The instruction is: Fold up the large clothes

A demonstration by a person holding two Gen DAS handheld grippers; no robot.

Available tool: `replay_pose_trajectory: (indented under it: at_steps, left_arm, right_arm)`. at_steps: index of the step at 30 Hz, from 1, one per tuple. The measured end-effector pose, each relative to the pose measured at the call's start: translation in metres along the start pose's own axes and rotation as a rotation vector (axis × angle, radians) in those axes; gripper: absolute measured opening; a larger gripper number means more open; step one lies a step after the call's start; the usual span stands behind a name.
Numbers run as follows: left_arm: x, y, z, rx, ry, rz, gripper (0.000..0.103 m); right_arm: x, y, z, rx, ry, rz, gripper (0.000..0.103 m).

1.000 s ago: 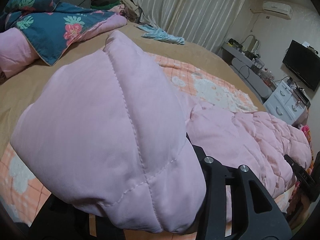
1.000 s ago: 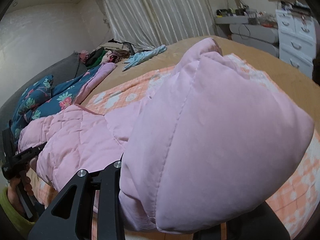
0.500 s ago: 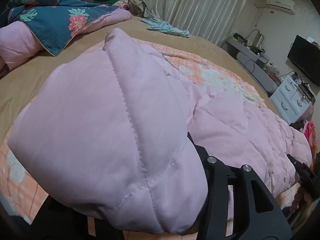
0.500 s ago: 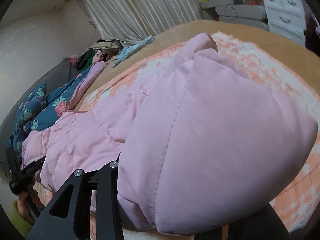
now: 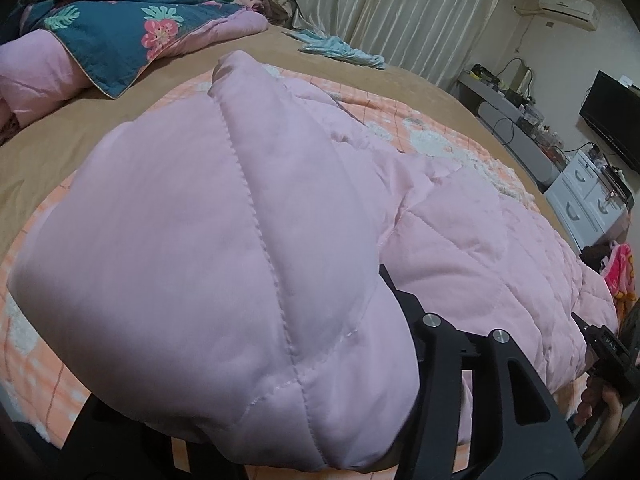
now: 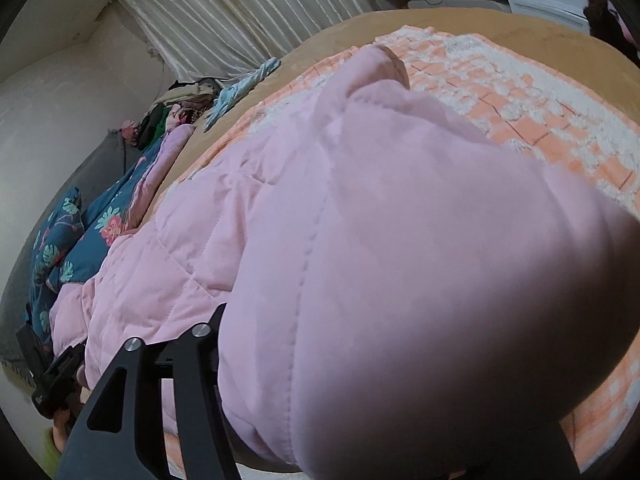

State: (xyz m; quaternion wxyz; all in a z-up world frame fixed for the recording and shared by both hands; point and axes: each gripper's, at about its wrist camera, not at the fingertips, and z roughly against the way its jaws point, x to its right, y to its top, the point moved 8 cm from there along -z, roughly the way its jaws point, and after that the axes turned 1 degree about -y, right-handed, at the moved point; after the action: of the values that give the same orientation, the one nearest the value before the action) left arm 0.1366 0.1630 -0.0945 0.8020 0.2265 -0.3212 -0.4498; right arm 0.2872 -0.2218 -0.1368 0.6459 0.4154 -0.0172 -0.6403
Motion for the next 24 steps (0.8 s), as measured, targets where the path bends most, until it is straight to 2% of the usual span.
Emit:
replay_pose_trajectory:
  at_steps: [1,2,6,16,24]
  left_arm:
    - [-0.001,0.0,0.0,-0.002,-0.001,0.003,0.044]
    - [-0.001,-0.001,-0.001,-0.004,-0.002,0.006,0.044]
    - [-0.003,-0.001,-0.001,-0.006,-0.003,0.01,0.045]
    - [-0.008,-0.005,0.005,-0.03,-0.013,0.03,0.051]
    - [-0.014,-0.01,0.016,-0.056,-0.008,0.044,0.064]
  right_arm:
    - [0.002,0.0,0.0,0.0,-0.013,-0.006,0.069]
    - [0.004,-0.002,0.0,0.001,-0.018,-0.015,0.073]
    - [0.009,-0.003,0.003,-0.008,-0.01,-0.053,0.081]
    - [0.012,-0.01,0.023,-0.017,-0.063,-0.047,0.09]
    - [0.015,-0.012,0.051,0.021,-0.106,-0.016,0.096]
